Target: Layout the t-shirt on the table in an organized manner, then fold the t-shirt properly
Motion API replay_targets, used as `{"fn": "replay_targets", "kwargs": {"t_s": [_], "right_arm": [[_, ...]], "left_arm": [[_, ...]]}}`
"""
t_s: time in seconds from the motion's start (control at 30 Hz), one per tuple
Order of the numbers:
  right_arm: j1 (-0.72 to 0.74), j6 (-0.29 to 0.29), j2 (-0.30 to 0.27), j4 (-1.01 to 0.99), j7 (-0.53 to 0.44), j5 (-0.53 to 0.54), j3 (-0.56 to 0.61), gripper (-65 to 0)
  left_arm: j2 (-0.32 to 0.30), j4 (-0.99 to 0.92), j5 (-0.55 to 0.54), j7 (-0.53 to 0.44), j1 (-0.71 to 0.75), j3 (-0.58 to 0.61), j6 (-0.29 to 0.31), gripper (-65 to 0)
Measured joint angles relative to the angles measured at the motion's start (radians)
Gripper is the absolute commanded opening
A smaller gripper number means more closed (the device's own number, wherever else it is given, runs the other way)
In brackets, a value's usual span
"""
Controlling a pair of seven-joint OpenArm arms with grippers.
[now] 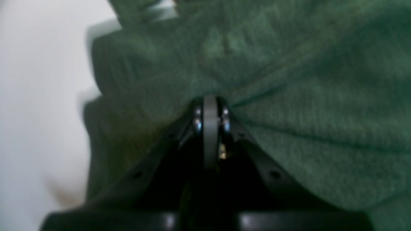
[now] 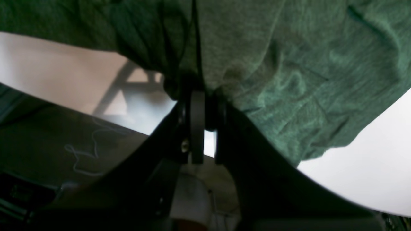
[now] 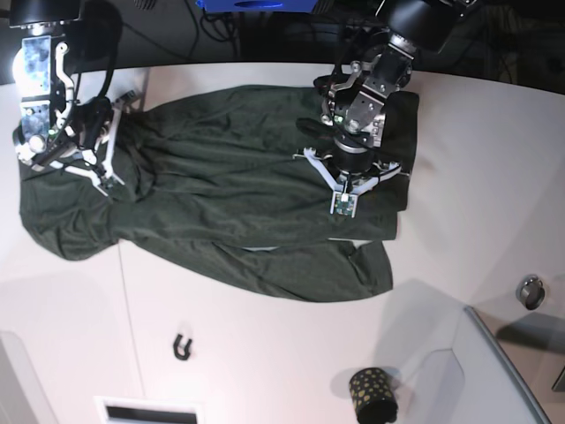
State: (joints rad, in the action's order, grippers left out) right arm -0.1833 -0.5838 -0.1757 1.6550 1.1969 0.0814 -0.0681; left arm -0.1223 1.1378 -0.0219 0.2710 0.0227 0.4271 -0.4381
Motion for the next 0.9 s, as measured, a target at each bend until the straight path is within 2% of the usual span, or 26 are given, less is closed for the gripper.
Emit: {"fn": "replay_targets", "kwargs": {"t_s": [0.07, 0.2, 0.3, 0.37, 0.63, 0.9], "right_arm": [[-0.01, 0.0, 0.008, 0.005, 0.0, 0.001, 0.0, -64.2], [-0.049, 0.0, 0.005, 0.014, 0.0, 0.002, 0.006, -64.4], [-0.1, 0.0, -0.021, 0.05, 0.006, 0.015, 0.016, -64.4], [-0.116, 0.0, -0.041, 0.076, 0.054, 0.013, 0.015, -64.4], [-0.102, 0.0, -0.142, 0.084, 0.08, 0.014, 0.008, -64.4], [-0.034, 0.0, -0.145, -0.078, 0.062, 0.008, 0.003, -64.4]], "left_arm": [[0.005, -0.1, 0.018, -0.096, -0.038, 0.0, -0.004, -65.0], [-0.009, -0.201, 0.037, -0.172, -0.064, -0.003, -0.072, -65.0], [-0.04, -0.205, 0.035, -0.168, -0.056, -0.003, -0.113, -65.0], [-0.052, -0.208, 0.036, -0.152, -0.053, -0.003, -0.139, -65.0], [-0.061, -0.178, 0.032, -0.14, -0.031, -0.012, -0.142, -65.0], [-0.071, -0.177, 0.025, -0.133, -0.037, -0.014, -0.138, -65.0]]}}
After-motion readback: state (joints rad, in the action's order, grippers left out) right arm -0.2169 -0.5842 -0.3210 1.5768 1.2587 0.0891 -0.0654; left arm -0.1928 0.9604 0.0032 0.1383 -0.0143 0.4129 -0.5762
